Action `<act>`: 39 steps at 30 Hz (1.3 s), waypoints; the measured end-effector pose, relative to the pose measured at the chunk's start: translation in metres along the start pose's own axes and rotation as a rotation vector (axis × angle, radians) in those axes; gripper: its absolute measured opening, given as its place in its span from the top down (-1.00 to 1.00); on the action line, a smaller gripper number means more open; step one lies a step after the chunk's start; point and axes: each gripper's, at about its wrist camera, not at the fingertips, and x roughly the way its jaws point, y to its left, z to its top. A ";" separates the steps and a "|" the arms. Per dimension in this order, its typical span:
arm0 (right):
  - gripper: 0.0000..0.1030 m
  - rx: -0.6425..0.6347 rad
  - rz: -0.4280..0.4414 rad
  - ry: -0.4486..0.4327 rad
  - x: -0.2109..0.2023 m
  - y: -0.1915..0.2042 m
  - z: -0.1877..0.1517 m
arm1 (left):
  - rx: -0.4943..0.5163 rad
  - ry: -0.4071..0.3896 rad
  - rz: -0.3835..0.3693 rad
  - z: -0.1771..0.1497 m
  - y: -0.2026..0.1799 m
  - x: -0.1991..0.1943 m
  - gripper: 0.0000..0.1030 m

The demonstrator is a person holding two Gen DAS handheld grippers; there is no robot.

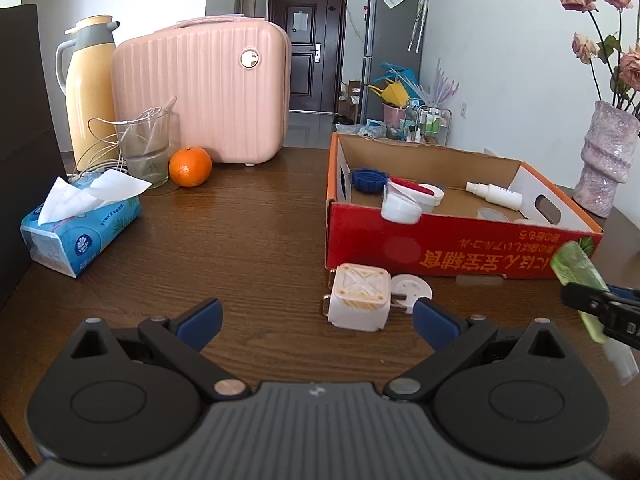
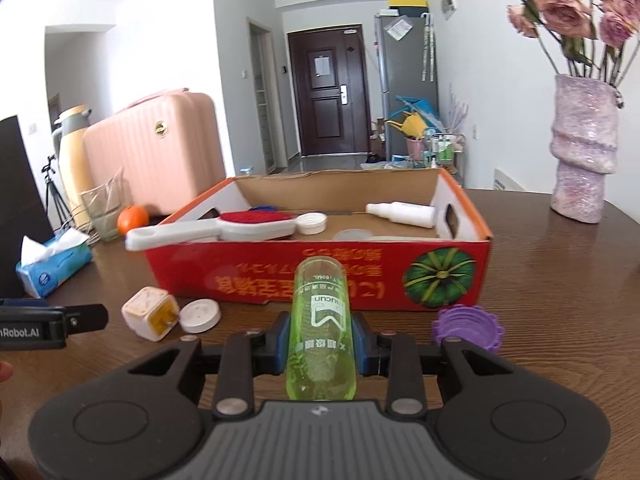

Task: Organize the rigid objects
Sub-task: 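Carry the green spray bottle while the left tool approaches the white plug cube, then close the left tool on the white plug cube and lift it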

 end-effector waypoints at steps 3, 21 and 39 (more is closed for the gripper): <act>0.42 0.017 -0.014 -0.009 -0.001 -0.008 0.000 | 0.028 0.020 -0.013 0.002 -0.005 0.011 -1.00; 0.42 0.048 -0.030 -0.030 -0.004 -0.019 0.001 | 0.078 0.109 0.002 0.008 -0.022 0.073 -1.00; 0.42 0.042 -0.023 -0.027 -0.002 -0.017 -0.001 | 0.096 0.118 -0.063 0.004 -0.027 0.077 -0.28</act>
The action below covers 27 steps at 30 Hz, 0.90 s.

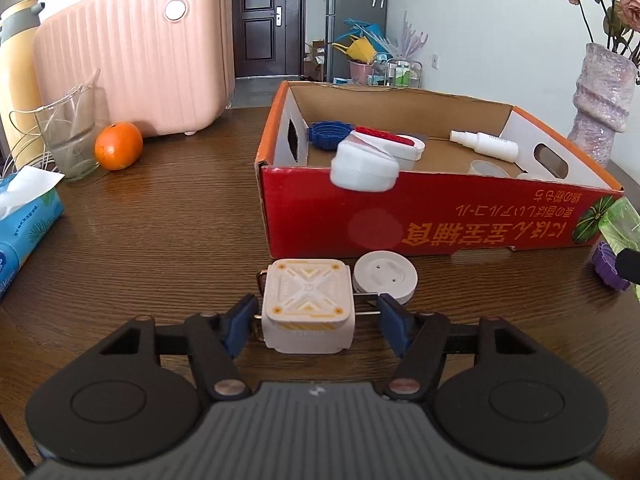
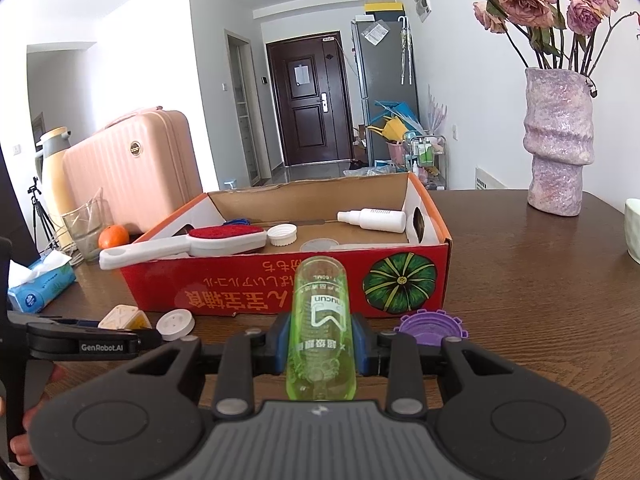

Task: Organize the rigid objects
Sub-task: 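Close the left tool on the white plug cube and lift it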

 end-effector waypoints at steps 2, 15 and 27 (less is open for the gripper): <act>0.42 -0.001 0.003 -0.002 -0.001 0.001 0.000 | -0.001 -0.008 0.006 0.000 0.000 -0.002 -0.28; 0.42 0.001 0.023 -0.020 -0.008 0.002 0.001 | 0.009 -0.072 0.018 -0.004 0.000 -0.024 -0.28; 0.42 0.001 0.037 -0.034 -0.013 0.004 0.002 | -0.004 -0.141 0.001 -0.010 0.000 -0.056 -0.27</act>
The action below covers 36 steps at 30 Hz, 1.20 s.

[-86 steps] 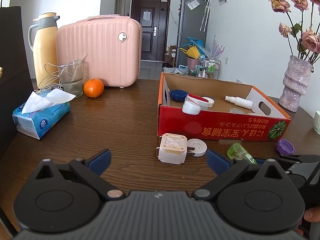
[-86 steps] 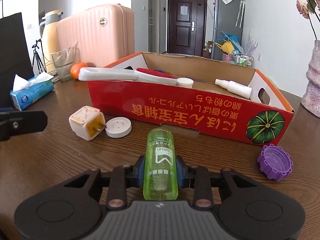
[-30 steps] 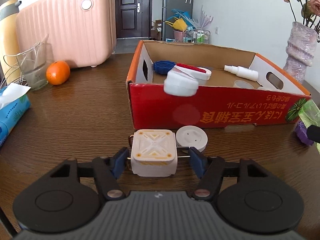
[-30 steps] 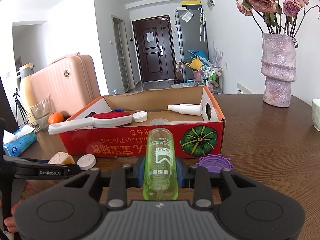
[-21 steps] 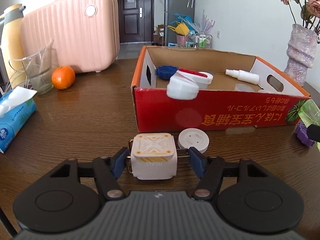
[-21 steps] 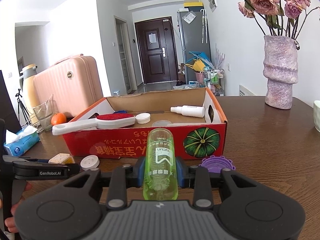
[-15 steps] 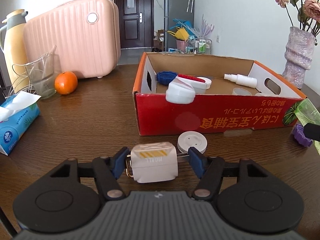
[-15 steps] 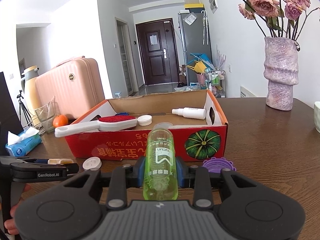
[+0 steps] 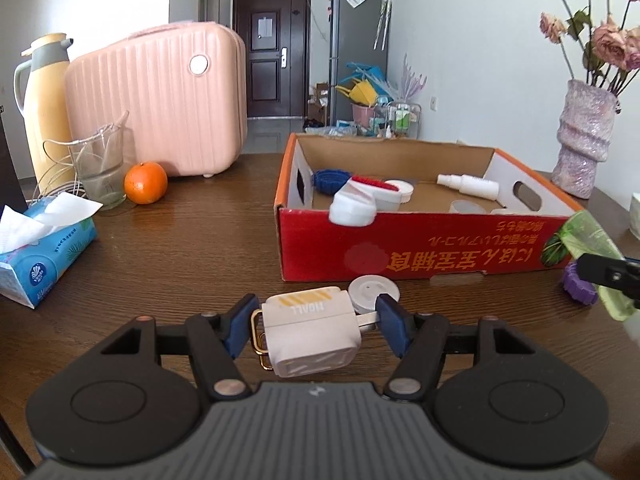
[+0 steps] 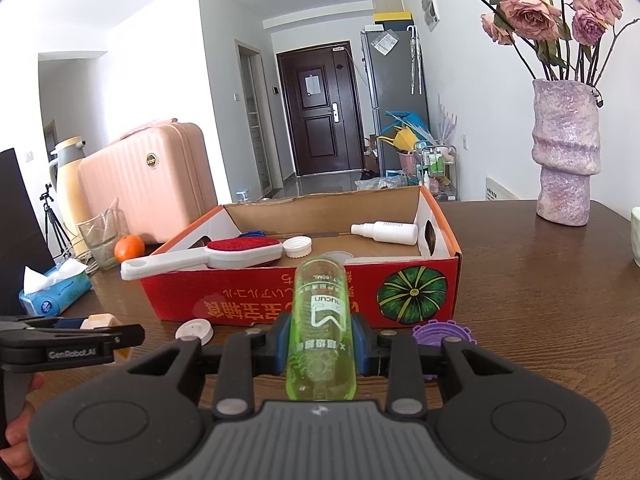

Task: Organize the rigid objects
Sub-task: 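Close the left tool on the white plug cube and lift it, then carry the plug cube over the red box while the right tool carries the green bottle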

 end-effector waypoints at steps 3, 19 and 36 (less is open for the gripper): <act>0.41 0.002 0.002 -0.003 -0.001 0.000 0.001 | 0.007 -0.018 -0.011 -0.002 -0.004 -0.010 -0.27; 0.41 0.009 0.028 -0.034 -0.012 0.003 0.005 | -0.020 -0.090 -0.059 -0.001 -0.024 -0.043 -0.27; 0.41 0.024 0.027 -0.074 -0.013 0.000 0.020 | -0.046 -0.136 -0.083 0.024 -0.046 -0.049 -0.27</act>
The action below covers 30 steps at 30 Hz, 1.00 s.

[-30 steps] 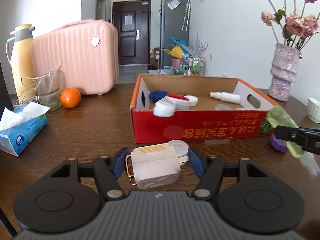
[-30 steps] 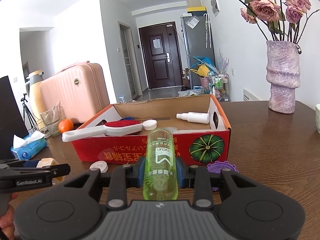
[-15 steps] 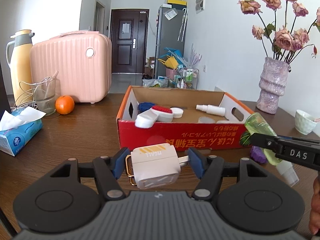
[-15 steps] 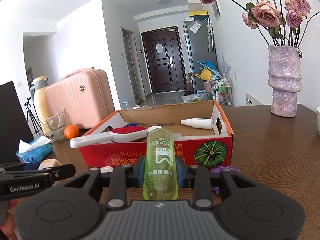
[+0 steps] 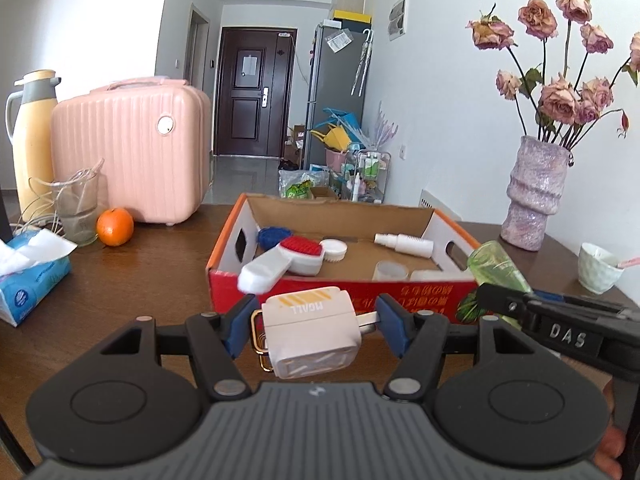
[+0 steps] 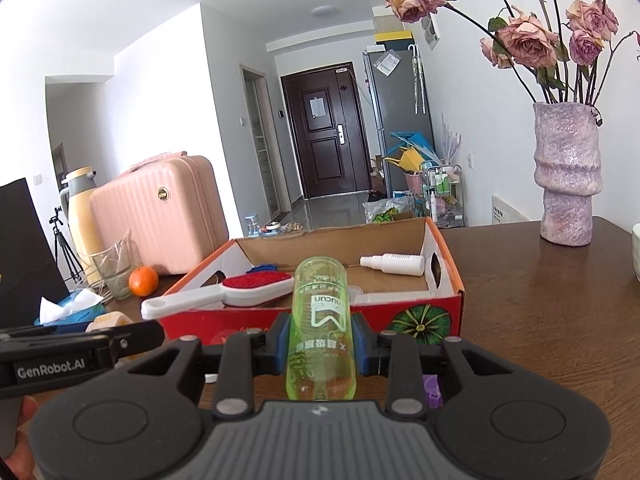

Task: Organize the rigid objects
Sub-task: 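Carry the plug cube over the red box while the right tool carries the green bottle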

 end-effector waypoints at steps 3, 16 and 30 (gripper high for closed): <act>0.41 0.004 -0.007 -0.009 0.005 -0.001 0.005 | -0.005 -0.020 -0.006 0.008 -0.006 0.003 -0.27; 0.41 0.041 -0.024 -0.038 0.036 -0.010 0.030 | -0.037 -0.072 -0.007 0.041 -0.023 0.034 -0.27; 0.41 0.087 -0.040 -0.045 0.082 -0.024 0.052 | -0.052 -0.072 0.013 0.059 -0.028 0.082 -0.27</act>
